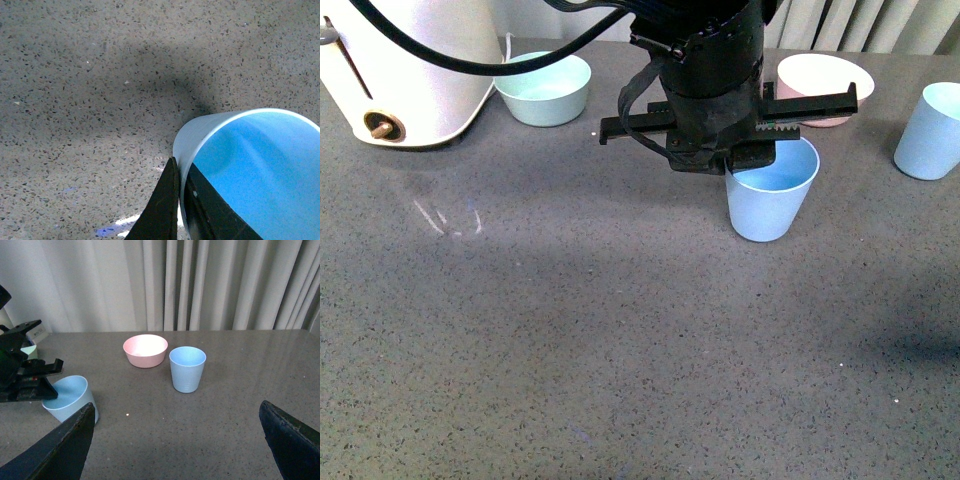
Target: Stack blue cups with both arms
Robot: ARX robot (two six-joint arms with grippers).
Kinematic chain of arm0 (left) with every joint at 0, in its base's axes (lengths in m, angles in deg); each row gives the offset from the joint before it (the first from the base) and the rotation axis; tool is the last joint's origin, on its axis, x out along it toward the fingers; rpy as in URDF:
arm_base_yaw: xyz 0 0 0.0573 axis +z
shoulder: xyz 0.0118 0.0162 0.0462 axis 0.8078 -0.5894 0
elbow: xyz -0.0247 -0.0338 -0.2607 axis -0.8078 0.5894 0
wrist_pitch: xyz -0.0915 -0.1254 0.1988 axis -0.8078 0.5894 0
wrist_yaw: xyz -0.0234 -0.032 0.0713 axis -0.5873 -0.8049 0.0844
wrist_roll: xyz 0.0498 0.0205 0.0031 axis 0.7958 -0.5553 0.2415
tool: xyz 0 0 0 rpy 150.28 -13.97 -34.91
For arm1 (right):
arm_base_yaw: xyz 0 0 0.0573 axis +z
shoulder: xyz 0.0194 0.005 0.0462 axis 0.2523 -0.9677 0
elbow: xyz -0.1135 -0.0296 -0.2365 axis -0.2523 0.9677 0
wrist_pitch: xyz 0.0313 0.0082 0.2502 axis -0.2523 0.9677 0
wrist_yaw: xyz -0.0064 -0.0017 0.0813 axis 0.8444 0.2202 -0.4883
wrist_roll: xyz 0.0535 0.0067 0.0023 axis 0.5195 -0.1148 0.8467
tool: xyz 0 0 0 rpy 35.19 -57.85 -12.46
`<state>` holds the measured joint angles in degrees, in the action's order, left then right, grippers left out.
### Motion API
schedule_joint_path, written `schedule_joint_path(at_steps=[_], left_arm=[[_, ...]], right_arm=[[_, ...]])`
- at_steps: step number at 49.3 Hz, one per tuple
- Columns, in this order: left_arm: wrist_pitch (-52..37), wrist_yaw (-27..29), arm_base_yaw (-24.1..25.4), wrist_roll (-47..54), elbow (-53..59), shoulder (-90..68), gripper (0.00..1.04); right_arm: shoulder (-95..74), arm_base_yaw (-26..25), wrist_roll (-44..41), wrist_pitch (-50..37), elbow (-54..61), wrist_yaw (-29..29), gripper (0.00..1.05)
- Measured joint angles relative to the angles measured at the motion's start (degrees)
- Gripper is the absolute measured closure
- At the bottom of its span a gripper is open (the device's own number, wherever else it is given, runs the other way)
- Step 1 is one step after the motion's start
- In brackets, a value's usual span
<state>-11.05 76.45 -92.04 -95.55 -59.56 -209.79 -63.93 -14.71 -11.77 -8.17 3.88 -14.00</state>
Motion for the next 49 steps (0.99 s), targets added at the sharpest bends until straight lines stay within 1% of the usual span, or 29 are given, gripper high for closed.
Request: schedule_joint_path(at_steps=[4, 5, 7, 11, 14, 16, 18, 25, 29, 30, 35, 38, 45, 47, 48, 49], left_arm=[[0.0, -0.46, -0.31, 0.02, -0.07, -0.24, 1.03], [-0.02, -0.48, -0.39, -0.04, -0.07, -0.35, 1.01], [-0.07, -0.55, -0.55, 0.0, -0.07, -0.46, 0.92], [-0.24, -0.7, -0.61, 0.0, -0.07, -0.46, 0.83], [-0.52, -1.05, -0.68, -0.02, -0.07, -0.46, 0.74], [-0.68, -1.38, -0.7, -0.02, -0.07, -0.46, 0.7], [-0.87, -1.55, -0.7, -0.02, -0.07, -0.42, 0.63], [-1.2, -1.55, -0.74, -0.02, 0.2, 0.0, 0.46], [-1.88, -1.73, -0.66, -0.04, 1.22, 1.53, 0.31], [-2.4, -2.47, -0.5, -0.13, 1.81, 2.4, 0.26], [-5.33, -4.11, 0.55, -1.03, 4.63, 6.6, 0.08], [-8.68, -4.92, 1.79, -1.46, 7.43, 9.97, 0.09], [-14.4, -4.17, 4.74, -1.81, 14.38, 17.4, 0.09], [-27.1, 6.91, 5.11, 3.78, 20.74, 20.39, 0.16], [-30.25, 9.42, 5.27, 4.48, 22.29, 21.03, 0.18], [-36.48, 13.84, 5.79, 7.23, 25.51, 22.43, 0.22]], right_arm=[[0.0, 0.0, 0.0, 0.0, 0.0, -0.02, 0.09], [0.0, 0.0, 0.0, 0.0, 0.0, -0.02, 0.09], [0.0, 0.0, 0.0, 0.0, 0.0, -0.02, 0.09], [0.0, 0.0, 0.0, 0.0, 0.0, -0.02, 0.09], [0.0, 0.0, 0.0, 0.0, 0.0, -0.02, 0.09], [0.0, 0.0, 0.0, 0.0, 0.0, 0.0, 0.09], [0.0, 0.0, 0.0, 0.0, 0.0, -0.02, 0.09], [0.0, 0.0, 0.0, 0.0, 0.0, -0.02, 0.09], [0.0, 0.0, 0.0, 0.0, 0.0, -0.02, 0.09], [0.0, 0.0, 0.0, 0.0, 0.0, -0.02, 0.09], [0.0, 0.0, 0.0, 0.0, 0.0, -0.02, 0.09], [0.0, 0.0, 0.0, 0.0, 0.0, -0.02, 0.09], [0.0, 0.0, 0.0, 0.0, 0.0, 0.0, 0.09], [0.0, 0.0, 0.0, 0.0, 0.0, 0.02, 0.09], [0.02, 0.0, 0.0, 0.0, 0.0, -0.02, 0.09], [0.0, 0.0, 0.0, 0.0, 0.0, -0.22, 0.09]])
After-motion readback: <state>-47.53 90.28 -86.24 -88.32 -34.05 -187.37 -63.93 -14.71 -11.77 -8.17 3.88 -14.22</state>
